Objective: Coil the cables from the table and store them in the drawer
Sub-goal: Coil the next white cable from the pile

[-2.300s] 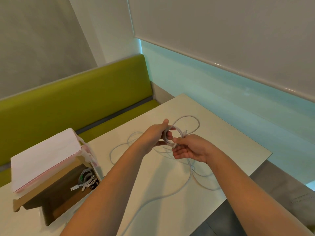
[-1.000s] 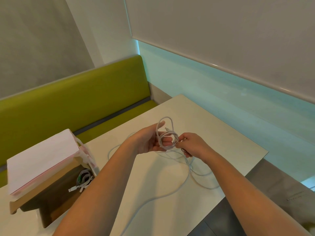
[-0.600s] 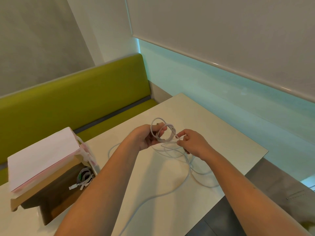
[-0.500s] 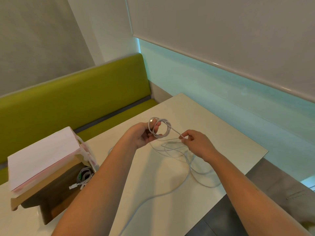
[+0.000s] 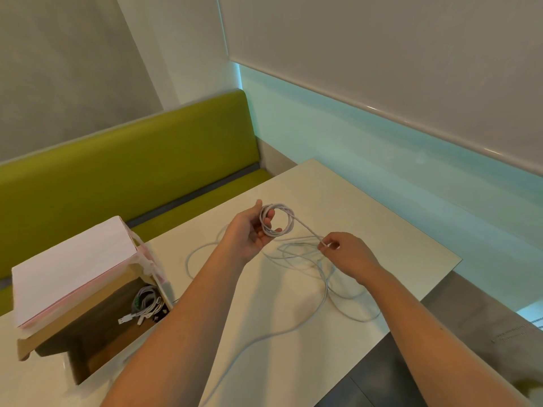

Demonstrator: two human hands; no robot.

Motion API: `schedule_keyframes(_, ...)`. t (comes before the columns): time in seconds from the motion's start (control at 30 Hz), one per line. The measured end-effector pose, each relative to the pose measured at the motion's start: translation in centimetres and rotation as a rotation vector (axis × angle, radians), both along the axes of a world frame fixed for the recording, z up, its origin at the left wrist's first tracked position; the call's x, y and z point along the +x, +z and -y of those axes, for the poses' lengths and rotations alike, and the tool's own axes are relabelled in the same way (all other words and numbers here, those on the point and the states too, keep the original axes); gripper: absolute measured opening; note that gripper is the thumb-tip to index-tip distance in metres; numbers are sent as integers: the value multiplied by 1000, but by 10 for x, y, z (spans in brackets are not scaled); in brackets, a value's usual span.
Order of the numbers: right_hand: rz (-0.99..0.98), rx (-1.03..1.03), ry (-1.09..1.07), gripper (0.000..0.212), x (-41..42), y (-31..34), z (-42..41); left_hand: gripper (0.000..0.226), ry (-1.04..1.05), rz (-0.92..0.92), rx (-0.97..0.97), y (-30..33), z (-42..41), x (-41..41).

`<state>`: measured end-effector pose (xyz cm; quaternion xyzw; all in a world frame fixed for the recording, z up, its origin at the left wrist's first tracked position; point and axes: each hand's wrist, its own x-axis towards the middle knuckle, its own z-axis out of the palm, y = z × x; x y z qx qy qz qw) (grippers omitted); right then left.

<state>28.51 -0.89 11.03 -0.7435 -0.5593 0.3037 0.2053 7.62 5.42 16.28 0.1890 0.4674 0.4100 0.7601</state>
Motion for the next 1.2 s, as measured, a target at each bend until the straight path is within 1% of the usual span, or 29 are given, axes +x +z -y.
schedule_keyframes(0.03, -61, 7, 8, 4, -2, 2, -2, 19, -18, -19, 4, 1, 1, 2)
schedule_keyframes(0.13, -265, 59, 21, 19, -14, 18, -7, 20, -66, -59, 13, 5, 4, 8)
schedule_keyframes(0.17, -306, 91, 18, 23, -18, 25, -9, 20, -77, -57, 13, 6, 6, 10)
schedule_keyframes(0.27, -298, 219, -1, 24, -24, 34, -10, 21, -80, -20, 16, 8, 9, 15)
schedule_keyframes(0.33, -340, 256, -19, 24, -22, 37, -9, 23, -67, 23, 20, 10, 8, 16)
schedule_keyframes(0.4, -364, 261, -19, 26, -19, 39, -7, 24, -39, 52, 24, 11, 6, 15)
schedule_keyframes(0.6, -334, 253, -31, 24, -5, 37, -9, 19, 33, 86, -2, 7, 7, 17)
schedule_keyframes(0.73, -434, 263, -73, 21, -4, 36, -6, 22, -11, 50, 51, 2, 6, 19)
schedule_keyframes(0.87, -373, 308, -123, 18, -1, 30, -5, 26, -214, -86, 198, 4, 7, 11)
schedule_keyframes(0.97, -422, 294, -148, 16, 0, 32, -6, 28, -294, -189, 258, 3, 8, 3)
schedule_keyframes(1.07, -414, 250, -87, 19, 1, 33, -7, 30, -278, -182, 286, 3, 10, 0)
schedule_keyframes(1.13, -317, 224, 3, 23, 2, 27, -6, 22, -222, -159, 290, 3, 9, -2)
schedule_keyframes(1.2, -200, 206, 72, 25, 2, 20, -5, 19, -199, -167, 287, 3, 10, -1)
